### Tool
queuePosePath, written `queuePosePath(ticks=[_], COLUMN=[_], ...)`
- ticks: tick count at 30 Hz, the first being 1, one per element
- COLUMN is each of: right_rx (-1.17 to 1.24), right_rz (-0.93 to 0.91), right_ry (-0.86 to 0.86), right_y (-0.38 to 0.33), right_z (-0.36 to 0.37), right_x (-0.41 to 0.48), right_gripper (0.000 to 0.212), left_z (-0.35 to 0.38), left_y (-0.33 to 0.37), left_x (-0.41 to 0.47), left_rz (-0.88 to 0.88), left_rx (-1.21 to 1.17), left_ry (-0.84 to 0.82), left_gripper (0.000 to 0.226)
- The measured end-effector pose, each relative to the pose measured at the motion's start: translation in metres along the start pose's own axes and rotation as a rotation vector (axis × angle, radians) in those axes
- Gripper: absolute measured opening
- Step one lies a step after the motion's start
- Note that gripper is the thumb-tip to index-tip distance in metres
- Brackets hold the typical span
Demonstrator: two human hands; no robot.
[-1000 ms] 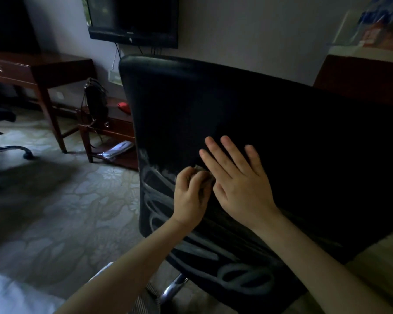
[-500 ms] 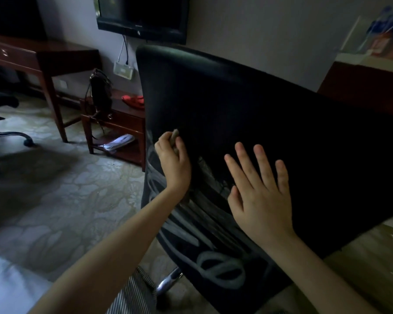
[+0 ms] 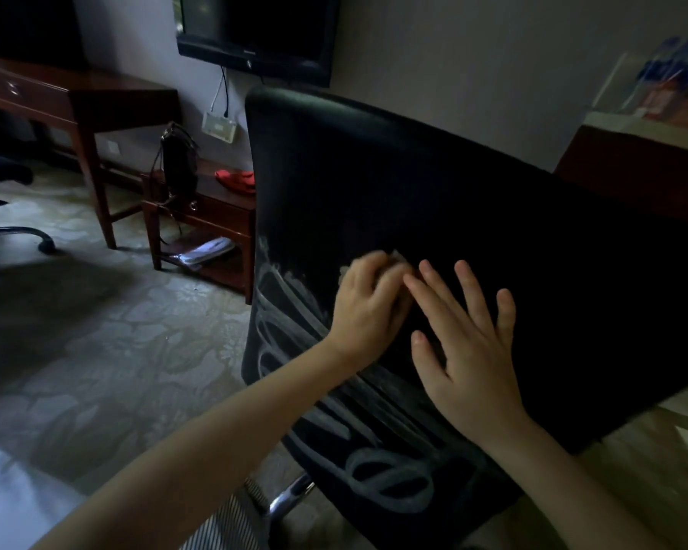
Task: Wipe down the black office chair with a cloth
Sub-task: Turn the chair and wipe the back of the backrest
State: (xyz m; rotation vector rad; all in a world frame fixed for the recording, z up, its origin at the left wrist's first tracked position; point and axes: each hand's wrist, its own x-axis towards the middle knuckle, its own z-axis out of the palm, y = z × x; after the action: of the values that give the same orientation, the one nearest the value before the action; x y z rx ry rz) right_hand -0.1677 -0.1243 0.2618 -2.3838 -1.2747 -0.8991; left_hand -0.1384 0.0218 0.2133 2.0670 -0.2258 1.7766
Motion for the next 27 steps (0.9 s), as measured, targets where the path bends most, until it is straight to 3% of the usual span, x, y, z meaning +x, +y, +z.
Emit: queuePosePath(ticks=[6, 12, 14, 17, 22, 27], right_rx=[0.075, 0.006, -0.056, -0.147, -0.313, -0.475], right_rz=[-0.071, -0.197, -0.206, -0.208, -0.264, -0.311], right_ry=[0.01, 0.066, 0.077, 0.079, 0.075, 0.039], right_y=[0.007, 0.001, 0.002, 0.007, 0.019, 0.038], right_z=[-0.004, -0.013, -0.017, -0.023, -0.031, -0.038], right_x=[-0.005, -0.014, -0.018, -0.026, -0.039, -0.049], right_gripper=[0.052, 0.046, 0.045, 0.044, 0.045, 0.044], left_z=[-0.012, -0.018, -0.014, -0.006, 0.006, 0.005], left_y=[-0.027, -0.046, -0.037, 0.001, 0.073, 0.081], left_x=[0.061, 0.05, 0.034, 0.003, -0.024, -0.005], left_rz=[-0.44, -0.964, -1.049, -1.035, -0.789, -0.689], left_rx=[-0.109, -0.178, -0.163, -0.159, -0.262, -0.26], left_ry=[0.305, 0.3, 0.264, 0.202, 0.105, 0.063], left_gripper=[0.021, 0.024, 0.024, 0.025, 0.032, 0.028])
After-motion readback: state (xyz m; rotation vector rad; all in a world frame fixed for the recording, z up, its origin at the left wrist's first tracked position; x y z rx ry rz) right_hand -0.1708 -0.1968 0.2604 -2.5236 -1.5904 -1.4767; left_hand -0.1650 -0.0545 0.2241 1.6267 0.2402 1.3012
